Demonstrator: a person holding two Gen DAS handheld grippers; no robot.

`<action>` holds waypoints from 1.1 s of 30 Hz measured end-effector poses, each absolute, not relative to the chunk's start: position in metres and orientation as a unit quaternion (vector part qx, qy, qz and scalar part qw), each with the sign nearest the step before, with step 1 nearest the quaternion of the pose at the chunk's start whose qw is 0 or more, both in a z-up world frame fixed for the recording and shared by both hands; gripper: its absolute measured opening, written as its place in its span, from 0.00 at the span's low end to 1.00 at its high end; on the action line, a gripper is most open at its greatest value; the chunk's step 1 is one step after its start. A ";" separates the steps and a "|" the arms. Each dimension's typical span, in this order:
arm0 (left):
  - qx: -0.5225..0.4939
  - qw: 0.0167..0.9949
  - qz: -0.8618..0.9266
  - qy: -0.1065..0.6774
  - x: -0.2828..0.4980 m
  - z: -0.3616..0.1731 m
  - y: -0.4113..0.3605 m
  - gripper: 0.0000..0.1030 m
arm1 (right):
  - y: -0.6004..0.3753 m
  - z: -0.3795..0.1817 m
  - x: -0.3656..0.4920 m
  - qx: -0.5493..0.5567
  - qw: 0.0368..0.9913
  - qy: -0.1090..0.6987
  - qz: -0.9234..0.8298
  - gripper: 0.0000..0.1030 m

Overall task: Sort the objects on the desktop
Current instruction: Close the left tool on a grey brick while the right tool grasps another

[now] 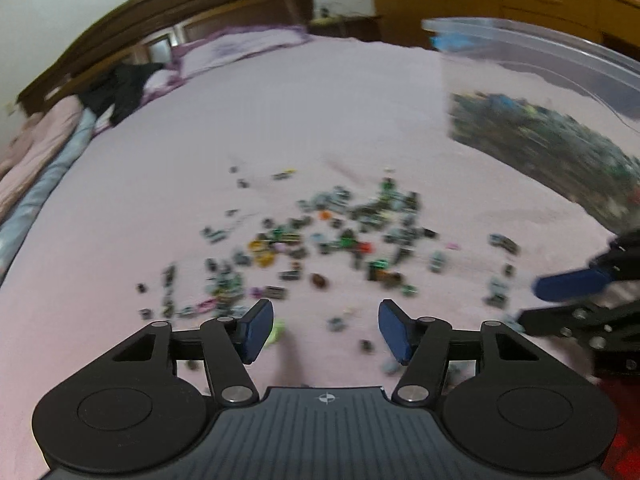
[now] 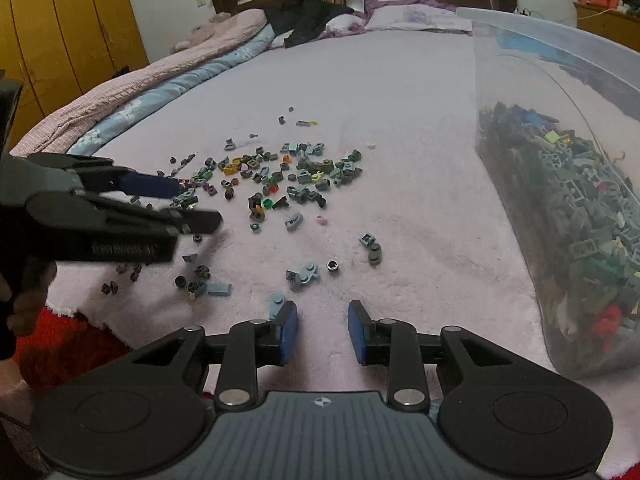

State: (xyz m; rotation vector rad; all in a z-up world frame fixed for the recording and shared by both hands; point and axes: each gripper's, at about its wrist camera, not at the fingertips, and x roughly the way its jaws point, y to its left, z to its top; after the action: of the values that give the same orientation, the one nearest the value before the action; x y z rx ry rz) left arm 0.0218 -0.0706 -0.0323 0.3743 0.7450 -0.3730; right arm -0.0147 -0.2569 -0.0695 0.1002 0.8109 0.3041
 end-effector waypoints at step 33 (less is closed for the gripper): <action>0.046 0.910 -0.161 0.381 0.027 -0.012 -0.039 0.10 | -0.245 -0.055 -0.015 0.012 0.914 0.366 0.176 0.23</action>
State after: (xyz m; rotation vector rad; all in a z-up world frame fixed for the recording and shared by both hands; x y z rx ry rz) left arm 0.0267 -0.0392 -0.0122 0.0939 0.7848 -0.3319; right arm -0.0147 -0.2452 -0.0551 0.0251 0.7546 0.3616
